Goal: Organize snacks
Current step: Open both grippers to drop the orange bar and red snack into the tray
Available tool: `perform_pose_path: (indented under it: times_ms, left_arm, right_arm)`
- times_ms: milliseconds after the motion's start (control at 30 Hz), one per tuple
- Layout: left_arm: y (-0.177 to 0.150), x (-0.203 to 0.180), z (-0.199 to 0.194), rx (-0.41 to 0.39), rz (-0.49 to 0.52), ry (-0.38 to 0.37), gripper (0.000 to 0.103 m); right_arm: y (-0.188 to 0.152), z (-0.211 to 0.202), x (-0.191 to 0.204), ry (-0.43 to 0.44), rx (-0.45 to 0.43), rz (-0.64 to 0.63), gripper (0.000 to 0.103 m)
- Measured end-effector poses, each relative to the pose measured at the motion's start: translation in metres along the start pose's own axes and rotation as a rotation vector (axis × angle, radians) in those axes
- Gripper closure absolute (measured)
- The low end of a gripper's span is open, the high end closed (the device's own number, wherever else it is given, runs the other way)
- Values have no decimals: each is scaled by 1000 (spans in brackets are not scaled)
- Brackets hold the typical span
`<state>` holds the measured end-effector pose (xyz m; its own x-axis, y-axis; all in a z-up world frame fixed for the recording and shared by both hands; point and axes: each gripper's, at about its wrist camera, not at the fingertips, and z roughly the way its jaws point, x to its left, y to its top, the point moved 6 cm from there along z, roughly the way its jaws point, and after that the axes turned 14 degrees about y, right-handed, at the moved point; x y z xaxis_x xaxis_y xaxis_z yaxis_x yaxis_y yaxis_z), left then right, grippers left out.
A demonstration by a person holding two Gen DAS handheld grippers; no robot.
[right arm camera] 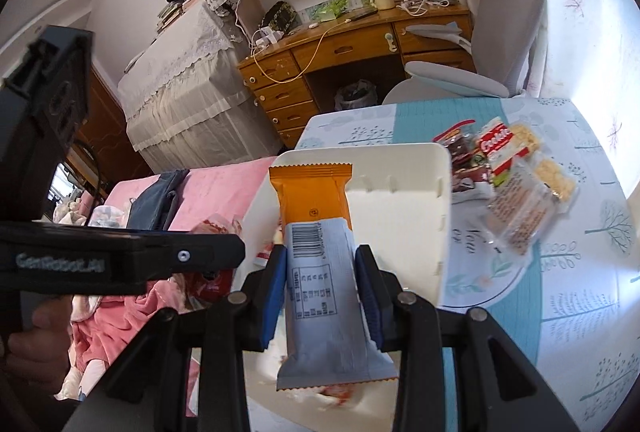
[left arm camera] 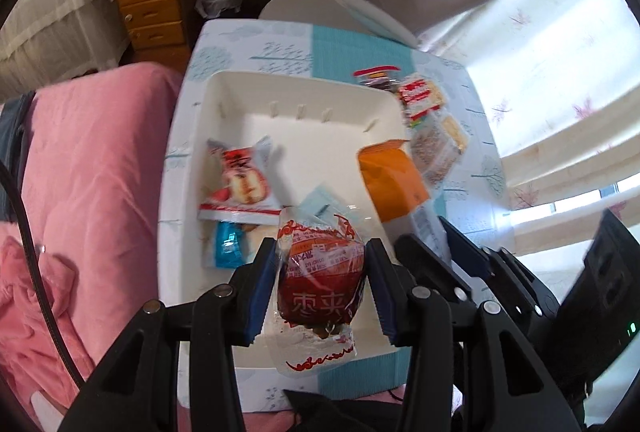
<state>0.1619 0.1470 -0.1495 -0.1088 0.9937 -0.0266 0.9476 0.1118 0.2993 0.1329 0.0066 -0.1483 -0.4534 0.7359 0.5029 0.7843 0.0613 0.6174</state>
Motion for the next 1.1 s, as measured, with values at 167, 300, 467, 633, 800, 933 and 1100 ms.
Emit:
perform_pose_path:
  times_ms: [167, 300, 467, 633, 800, 933, 1100]
  left_arm:
    - [2, 22, 3, 0, -20, 6, 59]
    - [0, 29, 8, 13, -36, 13, 50]
    - [-2, 38, 0, -21, -97, -41, 27]
    - [-5, 39, -3, -31, -128, -36, 27]
    - [-9, 36, -5, -33, -155, -19, 27]
    - [-12, 28, -9, -46, -154, -14, 27]
    - [-18, 10, -16, -66, -138, -10, 27]
  right_arm:
    - [-7, 9, 24, 2, 20, -37, 67]
    - [-14, 11, 34, -27, 40, -62, 65]
    - [-17, 11, 31, -81, 56, -56, 47]
    - [-21, 4, 26, -78, 56, -26, 39]
    - [-25, -5, 22, -80, 62, -15, 38]
    - [-28, -14, 17, -79, 69, -5, 38]
    - [-30, -28, 2, -71, 77, 22, 38]
